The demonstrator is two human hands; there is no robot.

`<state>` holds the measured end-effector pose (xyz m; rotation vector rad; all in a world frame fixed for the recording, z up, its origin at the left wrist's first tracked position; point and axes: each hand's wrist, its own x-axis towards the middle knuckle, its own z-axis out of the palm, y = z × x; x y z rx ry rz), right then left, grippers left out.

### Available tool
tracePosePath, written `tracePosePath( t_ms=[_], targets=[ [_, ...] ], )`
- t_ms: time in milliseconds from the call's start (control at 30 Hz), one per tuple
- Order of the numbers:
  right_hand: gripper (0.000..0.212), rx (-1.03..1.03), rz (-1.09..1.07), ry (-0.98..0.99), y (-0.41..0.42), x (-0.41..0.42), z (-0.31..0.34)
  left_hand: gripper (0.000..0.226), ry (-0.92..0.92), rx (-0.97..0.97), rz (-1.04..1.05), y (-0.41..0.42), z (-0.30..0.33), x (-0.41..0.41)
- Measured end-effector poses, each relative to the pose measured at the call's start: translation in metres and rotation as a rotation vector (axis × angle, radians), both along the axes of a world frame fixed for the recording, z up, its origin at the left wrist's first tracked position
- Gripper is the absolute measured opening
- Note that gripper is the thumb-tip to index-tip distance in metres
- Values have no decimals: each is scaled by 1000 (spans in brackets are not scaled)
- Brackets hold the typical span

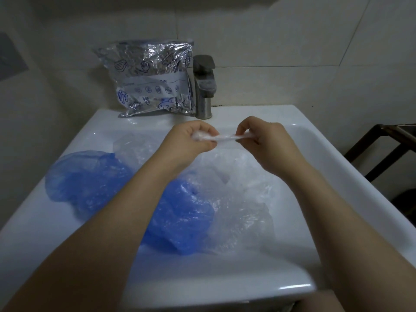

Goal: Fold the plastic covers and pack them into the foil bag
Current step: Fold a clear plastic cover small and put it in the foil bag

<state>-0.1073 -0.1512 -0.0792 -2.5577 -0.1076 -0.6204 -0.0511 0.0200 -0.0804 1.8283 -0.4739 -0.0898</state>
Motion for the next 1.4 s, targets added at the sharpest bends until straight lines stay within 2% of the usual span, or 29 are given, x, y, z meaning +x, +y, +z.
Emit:
tracePosePath(
  t_ms=[100, 167, 200, 333, 467, 533, 567, 667, 767, 833, 900, 967, 1000, 1067, 1133, 1200, 1400],
  targets=[
    [4, -36, 38, 51, 0, 3, 0, 17, -222, 175, 115, -3, 0, 0],
    [7, 31, 74, 107, -4, 3, 3, 13, -341, 212, 77, -1, 0, 3],
    [12, 101, 89, 130, -8, 2, 4, 11, -337, 205, 20, 3, 0, 5],
    [22, 436, 218, 275, -23, -4, 6, 7, -64, 226, -170, 18, -1, 10],
    [25, 530, 267, 356, -27, -6, 1, 19, 76, 270, -285, 19, -1, 7],
    [37, 589, 299, 374, -29, -7, 2, 21, 68, 224, -255, 19, 1, 7],
    [40, 609, 323, 386, -30, -8, 3, 22, 46, 183, -227, 20, 3, 9],
    [28, 530, 357, 442, -27, -8, 4, 24, 24, 51, -172, 24, 6, 15],
    [33, 562, 380, 526, -17, -5, -1, 19, 68, -151, -22, 20, 6, 18],
    [34, 654, 354, 500, -4, -2, -7, 10, 177, -378, 180, 11, 5, 16],
    [33, 714, 288, 398, 9, 1, -12, 20, 423, -554, 258, 2, 3, 10],
    [33, 692, 230, 288, 17, 4, -18, 26, 669, -555, 153, -9, 1, -3],
    [34, 623, 200, 247, 19, 5, -21, 26, 719, -509, 89, -14, -2, -9],
    [35, 443, 147, 205, 23, 7, -25, 20, 703, -464, 37, -24, -8, -17],
    [32, 375, 150, 204, 28, 5, -27, 15, 638, -487, 70, -26, -10, -19],
    [23, 411, 210, 203, 32, 3, -25, 17, 621, -505, 105, -22, -11, -15],
    [15, 465, 396, 170, 30, 2, -24, 17, 747, -525, 84, -13, -6, -8]
  ],
)
